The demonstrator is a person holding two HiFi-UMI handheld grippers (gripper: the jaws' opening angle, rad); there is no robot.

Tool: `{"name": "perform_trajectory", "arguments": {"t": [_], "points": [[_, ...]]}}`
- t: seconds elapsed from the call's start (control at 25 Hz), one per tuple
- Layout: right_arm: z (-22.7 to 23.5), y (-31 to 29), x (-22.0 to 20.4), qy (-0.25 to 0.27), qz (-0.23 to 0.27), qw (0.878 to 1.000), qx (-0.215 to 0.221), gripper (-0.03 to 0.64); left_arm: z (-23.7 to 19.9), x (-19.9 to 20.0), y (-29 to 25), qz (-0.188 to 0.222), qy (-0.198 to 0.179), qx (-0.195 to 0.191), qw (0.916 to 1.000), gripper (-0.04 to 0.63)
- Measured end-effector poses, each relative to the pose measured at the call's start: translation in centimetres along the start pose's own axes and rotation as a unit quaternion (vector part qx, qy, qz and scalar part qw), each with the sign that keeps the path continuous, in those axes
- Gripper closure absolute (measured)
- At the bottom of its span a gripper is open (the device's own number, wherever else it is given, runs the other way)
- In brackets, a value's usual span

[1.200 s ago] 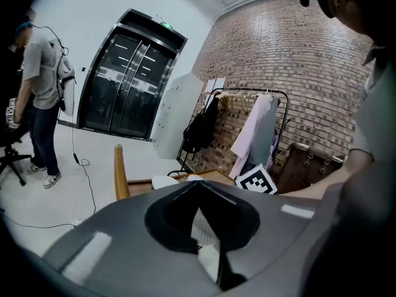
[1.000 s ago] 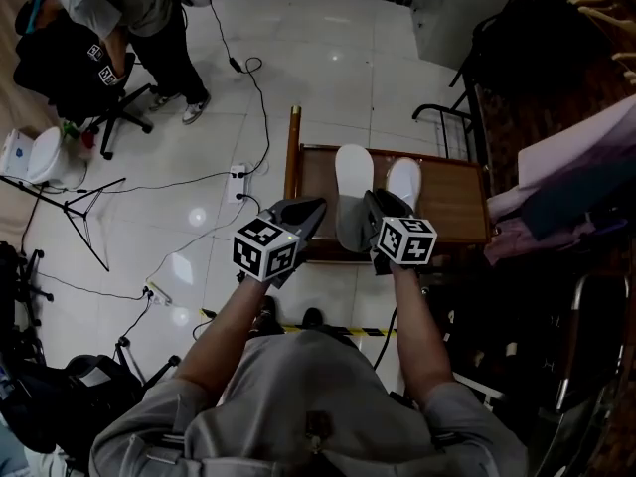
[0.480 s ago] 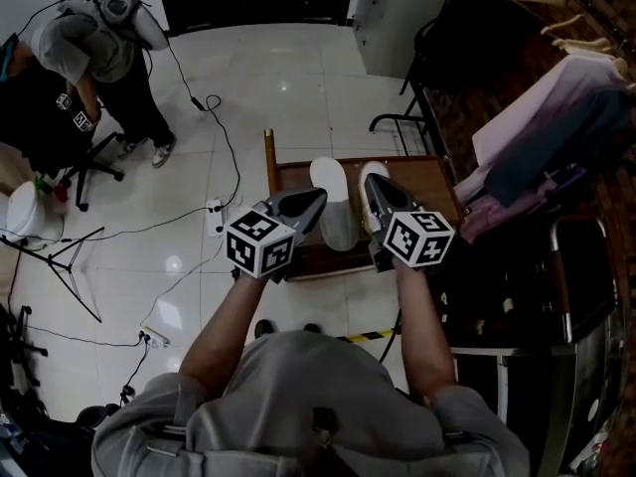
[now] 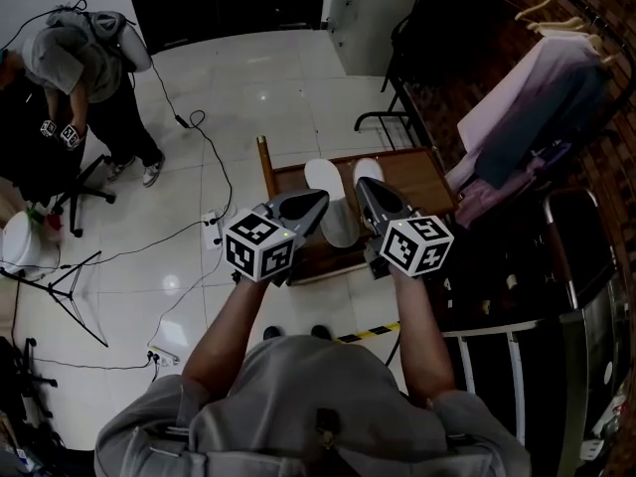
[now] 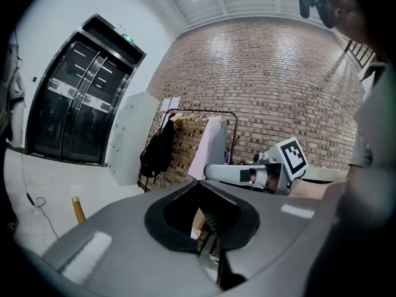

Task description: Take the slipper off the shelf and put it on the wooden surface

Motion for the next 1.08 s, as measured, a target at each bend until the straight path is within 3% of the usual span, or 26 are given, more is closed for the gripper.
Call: {"name": "perform_trajectory", "arguments": {"t": [1.08], "points": [[-1.0, -0.3, 1.0, 0.02, 0.003, 0.999, 0.031, 0.618, -0.5, 0.3, -1.0, 0.001, 0.003, -0.015, 0.9999, 0.614]]}}
Point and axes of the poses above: the fingertips, and each gripper's own axes: y backward along the fingers, z to its right, x out of its top, the point moved 8 cm from there along y, backward along the fingers, and after that the axes turned 11 degrees about z, right-handed, at the moved point
